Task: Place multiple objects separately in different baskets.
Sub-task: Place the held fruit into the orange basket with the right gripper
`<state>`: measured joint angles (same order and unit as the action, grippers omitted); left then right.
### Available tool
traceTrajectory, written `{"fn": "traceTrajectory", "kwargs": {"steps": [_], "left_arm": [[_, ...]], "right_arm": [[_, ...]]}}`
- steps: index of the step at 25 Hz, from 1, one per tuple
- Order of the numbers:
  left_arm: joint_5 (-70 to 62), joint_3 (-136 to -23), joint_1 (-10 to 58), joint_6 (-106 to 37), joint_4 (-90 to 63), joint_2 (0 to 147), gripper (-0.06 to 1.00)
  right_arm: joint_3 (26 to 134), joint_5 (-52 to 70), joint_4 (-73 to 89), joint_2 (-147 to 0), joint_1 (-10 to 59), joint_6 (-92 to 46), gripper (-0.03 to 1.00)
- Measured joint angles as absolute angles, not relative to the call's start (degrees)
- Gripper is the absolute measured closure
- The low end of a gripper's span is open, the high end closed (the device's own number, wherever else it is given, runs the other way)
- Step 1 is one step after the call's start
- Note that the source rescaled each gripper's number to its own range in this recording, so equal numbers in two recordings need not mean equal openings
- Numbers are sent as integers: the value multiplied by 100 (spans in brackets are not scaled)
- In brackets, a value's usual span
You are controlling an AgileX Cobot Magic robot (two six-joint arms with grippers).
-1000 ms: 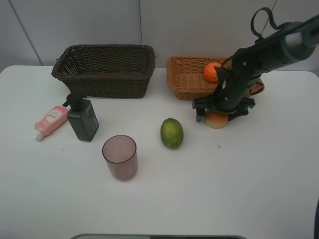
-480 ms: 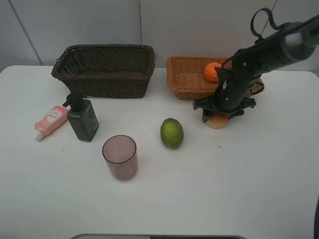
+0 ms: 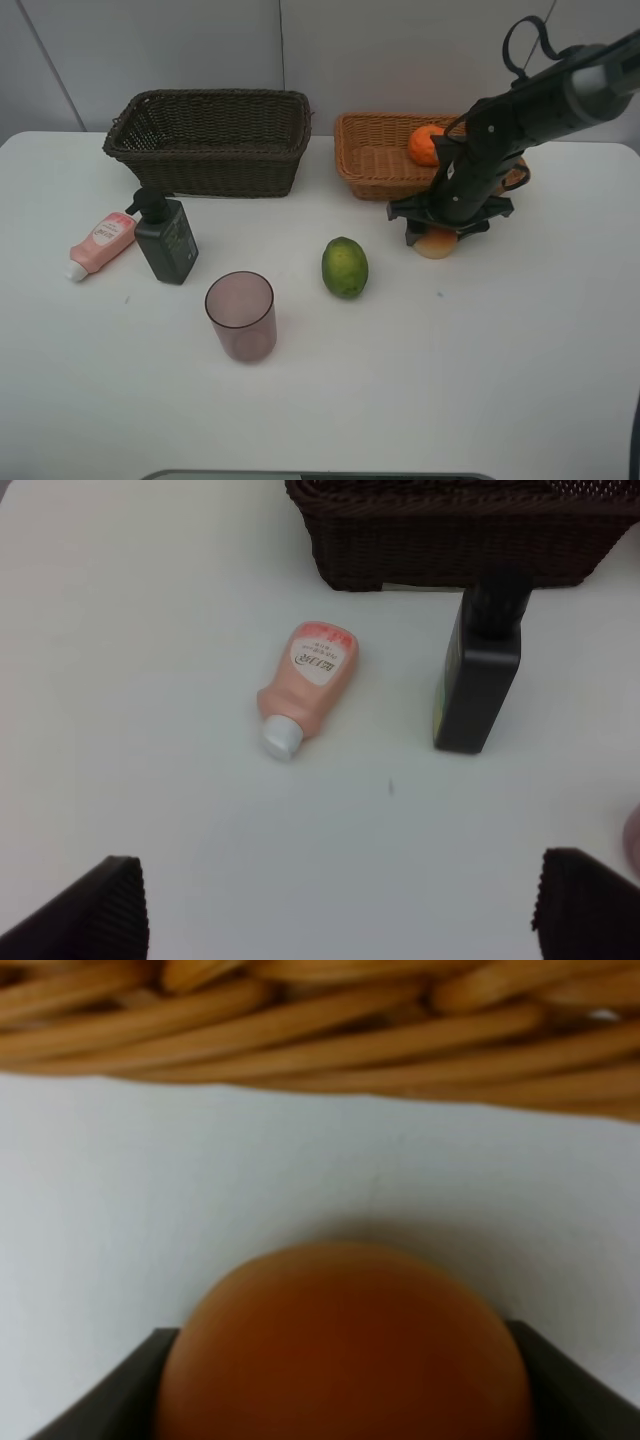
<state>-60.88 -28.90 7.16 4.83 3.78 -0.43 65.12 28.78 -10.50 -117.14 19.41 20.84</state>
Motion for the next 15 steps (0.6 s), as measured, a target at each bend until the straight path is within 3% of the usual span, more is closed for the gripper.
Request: {"fn": "traceTrajectory", "kwargs": {"steps": [9,15], "left_arm": [[-6088,-2890,716,483,378,-43,-5],[-6088,-2890,716,483,378,-43,-5]], "right_arm": [[6512,2916,-1033,-11680,1941,2074,90],[6512,3695,-946,-11197,1941,2037,90]]}}
